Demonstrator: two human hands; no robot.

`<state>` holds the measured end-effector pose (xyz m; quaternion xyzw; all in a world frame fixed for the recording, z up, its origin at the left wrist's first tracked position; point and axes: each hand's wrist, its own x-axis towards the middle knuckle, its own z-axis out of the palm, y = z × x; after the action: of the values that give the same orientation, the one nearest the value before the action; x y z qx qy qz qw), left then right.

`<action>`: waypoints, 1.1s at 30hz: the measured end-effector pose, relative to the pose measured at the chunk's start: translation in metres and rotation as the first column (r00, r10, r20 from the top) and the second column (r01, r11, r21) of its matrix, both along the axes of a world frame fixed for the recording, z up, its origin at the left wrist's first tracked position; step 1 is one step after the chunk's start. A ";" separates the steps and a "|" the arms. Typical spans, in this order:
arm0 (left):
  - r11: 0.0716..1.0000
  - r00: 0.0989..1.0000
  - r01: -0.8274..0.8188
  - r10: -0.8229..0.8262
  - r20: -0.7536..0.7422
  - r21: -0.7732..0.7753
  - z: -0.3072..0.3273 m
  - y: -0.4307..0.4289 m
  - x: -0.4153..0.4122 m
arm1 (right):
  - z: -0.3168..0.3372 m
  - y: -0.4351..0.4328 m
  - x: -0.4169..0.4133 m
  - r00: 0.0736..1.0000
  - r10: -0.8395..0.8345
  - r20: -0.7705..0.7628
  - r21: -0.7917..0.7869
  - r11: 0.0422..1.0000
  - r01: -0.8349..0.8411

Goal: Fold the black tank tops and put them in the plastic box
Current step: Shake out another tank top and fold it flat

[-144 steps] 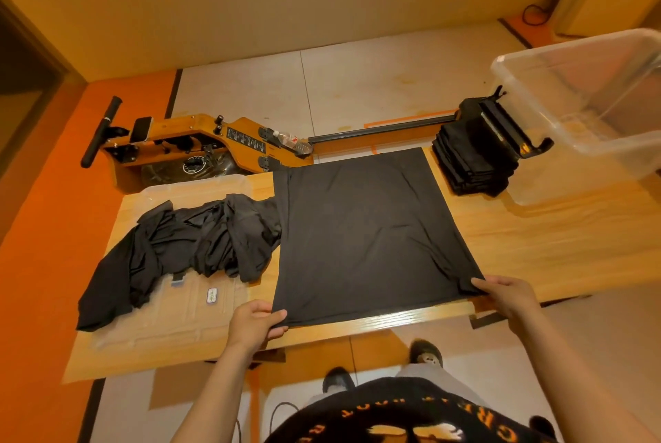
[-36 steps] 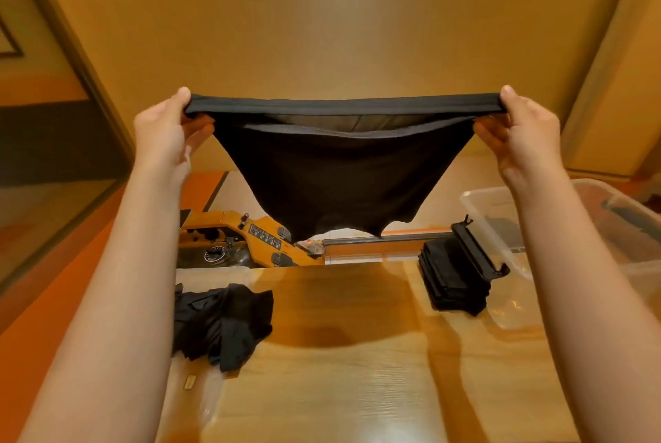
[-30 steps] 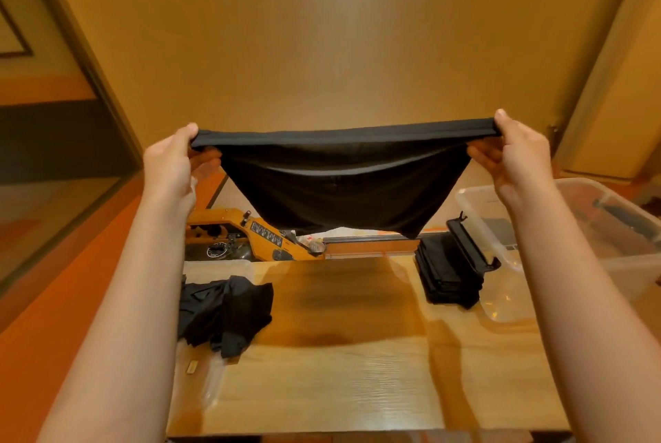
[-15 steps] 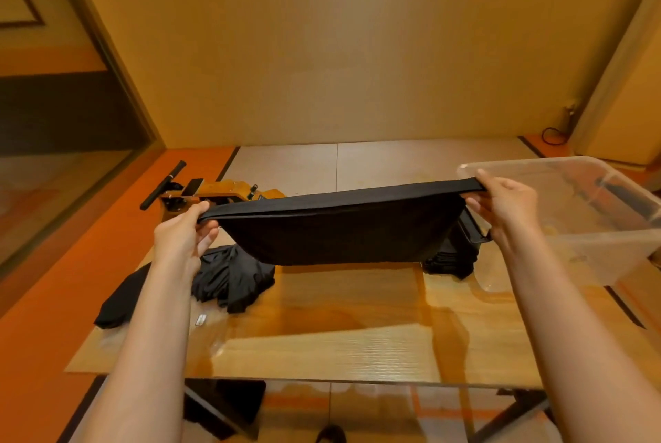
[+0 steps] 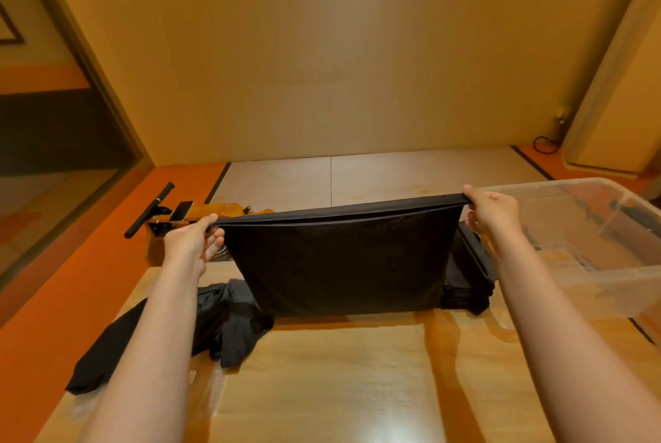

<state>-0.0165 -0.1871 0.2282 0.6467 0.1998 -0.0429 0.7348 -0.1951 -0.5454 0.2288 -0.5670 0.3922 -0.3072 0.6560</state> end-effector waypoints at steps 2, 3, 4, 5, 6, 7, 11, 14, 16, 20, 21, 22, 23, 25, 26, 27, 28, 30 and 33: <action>1.000 1.000 0.002 -0.002 0.015 -0.009 0.005 -0.011 0.026 | 0.004 -0.006 0.024 1.000 -0.014 -0.012 0.015 1.000 0.014; 1.000 1.000 0.001 -0.001 0.027 -0.009 0.008 -0.017 0.039 | 0.008 -0.010 0.037 1.000 -0.019 -0.004 0.031 0.999 0.019; 1.000 0.999 0.004 -0.004 0.040 -0.010 0.013 -0.023 0.053 | 0.012 -0.014 0.050 1.000 -0.026 0.009 0.046 0.999 0.026; 1.000 0.999 0.010 -0.009 0.048 -0.015 0.020 -0.029 0.068 | 0.019 -0.018 0.064 0.999 -0.039 0.026 0.054 0.998 0.037; 0.999 0.998 0.020 -0.019 0.057 -0.025 0.027 -0.034 0.083 | 0.027 -0.021 0.078 0.998 -0.052 0.043 0.048 0.998 0.050; 0.999 0.997 0.029 -0.027 0.067 -0.043 0.037 -0.040 0.098 | 0.036 -0.025 0.091 0.996 -0.064 0.060 0.033 0.998 0.062; 0.997 0.990 0.041 -0.030 0.139 -0.072 0.083 -0.056 0.150 | 0.080 -0.035 0.139 0.977 -0.130 0.167 -0.038 0.990 0.138; 0.996 0.974 0.044 -0.027 0.226 -0.073 0.116 -0.062 0.175 | 0.114 -0.040 0.160 0.955 -0.159 0.250 -0.081 0.980 0.184; 0.996 0.962 0.053 -0.031 0.271 -0.072 0.133 -0.062 0.185 | 0.132 -0.041 0.167 0.941 -0.164 0.296 -0.092 0.976 0.200; 0.992 0.945 0.079 -0.044 0.324 -0.098 0.149 -0.050 0.179 | 0.146 -0.035 0.161 0.932 -0.148 0.332 -0.101 0.976 0.191; 0.992 0.943 0.091 -0.058 0.328 -0.087 0.149 -0.046 0.172 | 0.145 -0.032 0.156 0.933 -0.140 0.333 -0.099 0.978 0.182; 0.992 0.941 0.101 -0.071 0.330 -0.074 0.146 -0.042 0.163 | 0.141 -0.029 0.150 0.934 -0.133 0.332 -0.094 0.980 0.173; 0.993 0.941 0.106 -0.081 0.329 -0.059 0.141 -0.037 0.153 | 0.136 -0.026 0.143 0.936 -0.124 0.330 -0.091 0.983 0.162; 0.995 0.943 0.098 -0.089 0.319 -0.011 0.127 -0.027 0.131 | 0.122 -0.018 0.127 0.945 -0.107 0.310 -0.085 0.987 0.140; 0.996 0.947 0.091 -0.092 0.309 0.017 0.118 -0.022 0.120 | 0.113 -0.013 0.118 0.951 -0.100 0.293 -0.086 0.988 0.131; 0.996 0.951 0.086 -0.094 0.296 0.040 0.109 -0.017 0.108 | 0.104 -0.009 0.107 0.955 -0.094 0.280 -0.089 0.988 0.124; 0.995 0.954 0.085 -0.099 0.283 0.060 0.098 -0.011 0.096 | 0.095 -0.004 0.097 0.958 -0.093 0.270 -0.088 0.989 0.121; 0.988 0.956 0.093 -0.122 0.266 0.122 0.073 -0.001 0.070 | 0.073 0.005 0.073 0.964 -0.093 0.248 -0.086 0.989 0.118; 0.980 0.963 0.097 -0.136 0.233 0.172 0.028 0.015 0.025 | 0.036 0.018 0.032 0.977 -0.073 0.199 -0.069 0.994 0.088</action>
<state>0.0088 -0.1722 0.2559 0.7144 0.0722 0.0098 0.6959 -0.1634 -0.5274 0.2645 -0.5425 0.3362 -0.4029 0.6560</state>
